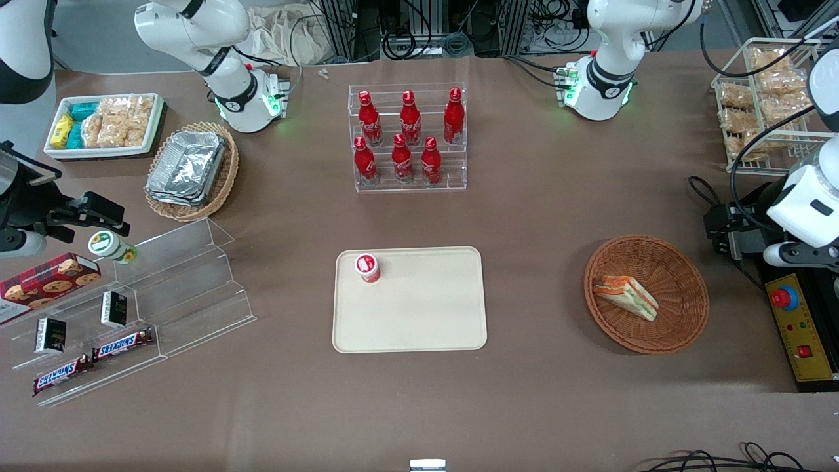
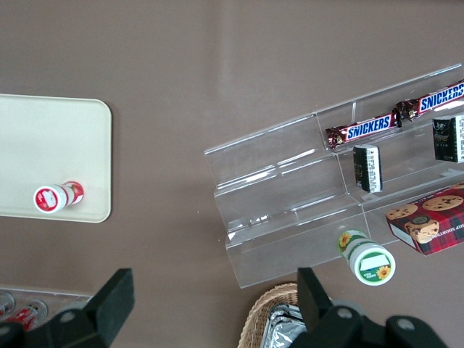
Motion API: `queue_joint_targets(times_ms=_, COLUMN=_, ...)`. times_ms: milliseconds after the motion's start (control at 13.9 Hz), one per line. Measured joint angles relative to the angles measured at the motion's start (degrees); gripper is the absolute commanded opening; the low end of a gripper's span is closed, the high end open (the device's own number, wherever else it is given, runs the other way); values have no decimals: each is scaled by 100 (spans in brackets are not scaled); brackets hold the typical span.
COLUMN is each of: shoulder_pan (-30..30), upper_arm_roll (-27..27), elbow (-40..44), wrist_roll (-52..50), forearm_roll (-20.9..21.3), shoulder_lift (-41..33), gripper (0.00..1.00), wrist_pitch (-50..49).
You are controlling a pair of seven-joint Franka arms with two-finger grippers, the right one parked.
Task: Place sandwich from basket to tray
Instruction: 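Move the left gripper over the wrapped sandwich in the wicker basket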
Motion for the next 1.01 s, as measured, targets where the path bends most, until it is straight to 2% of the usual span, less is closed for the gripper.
queue_joint_targets(times_ms=721, shoulder_pan=-8, upper_arm_roll=-3, elbow=-154, wrist_roll=-6, forearm_roll=-1, shoulder_lift=41, gripper=100, wrist_pitch=34)
queue_joint_targets(times_ms=1009, shoulder_pan=-9, upper_arm_roll=-3, elbow=-690, wrist_roll=-115, forearm_roll=-3, shoulder_lift=183, gripper=100, wrist_pitch=677)
